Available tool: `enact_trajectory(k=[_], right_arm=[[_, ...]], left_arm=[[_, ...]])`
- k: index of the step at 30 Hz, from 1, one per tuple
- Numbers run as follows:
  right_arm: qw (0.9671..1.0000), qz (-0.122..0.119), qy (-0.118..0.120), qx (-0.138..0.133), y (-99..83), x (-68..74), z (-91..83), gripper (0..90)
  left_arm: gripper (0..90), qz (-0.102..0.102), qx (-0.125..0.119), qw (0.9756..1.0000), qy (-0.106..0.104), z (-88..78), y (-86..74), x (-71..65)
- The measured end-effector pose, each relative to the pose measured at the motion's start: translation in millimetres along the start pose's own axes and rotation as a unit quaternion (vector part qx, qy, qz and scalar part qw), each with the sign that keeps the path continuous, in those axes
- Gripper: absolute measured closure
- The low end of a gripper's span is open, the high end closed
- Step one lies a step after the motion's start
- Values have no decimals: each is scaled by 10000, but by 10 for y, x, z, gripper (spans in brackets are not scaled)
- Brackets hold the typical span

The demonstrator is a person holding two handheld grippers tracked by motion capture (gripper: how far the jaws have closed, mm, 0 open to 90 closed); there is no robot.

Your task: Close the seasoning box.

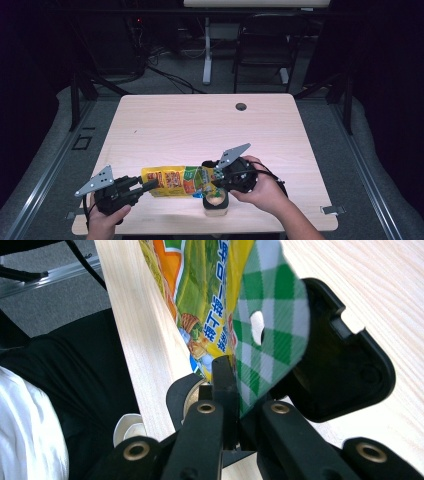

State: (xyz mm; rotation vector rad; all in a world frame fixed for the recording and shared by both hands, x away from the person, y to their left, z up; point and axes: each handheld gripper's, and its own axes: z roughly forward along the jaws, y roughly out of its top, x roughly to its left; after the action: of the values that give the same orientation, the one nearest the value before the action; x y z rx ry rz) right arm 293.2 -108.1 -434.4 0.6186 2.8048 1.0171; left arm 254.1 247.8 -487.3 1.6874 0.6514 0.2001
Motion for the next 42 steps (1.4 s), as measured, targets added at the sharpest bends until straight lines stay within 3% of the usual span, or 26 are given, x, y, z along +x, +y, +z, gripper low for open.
enact_trajectory(k=[13,31,42], right_arm=[[9997,-185,-16,134,136,70,19,900],[9997,-222,-63,110,150,79,15,900],[9994,-294,-98,124,189,88,11,900]], left_arm=[[646,-102,171,9997,143,-39,-155,91],[584,-127,69,9990,429,-131,-138,136],[577,-105,68,9987,491,-169,-134,163]])
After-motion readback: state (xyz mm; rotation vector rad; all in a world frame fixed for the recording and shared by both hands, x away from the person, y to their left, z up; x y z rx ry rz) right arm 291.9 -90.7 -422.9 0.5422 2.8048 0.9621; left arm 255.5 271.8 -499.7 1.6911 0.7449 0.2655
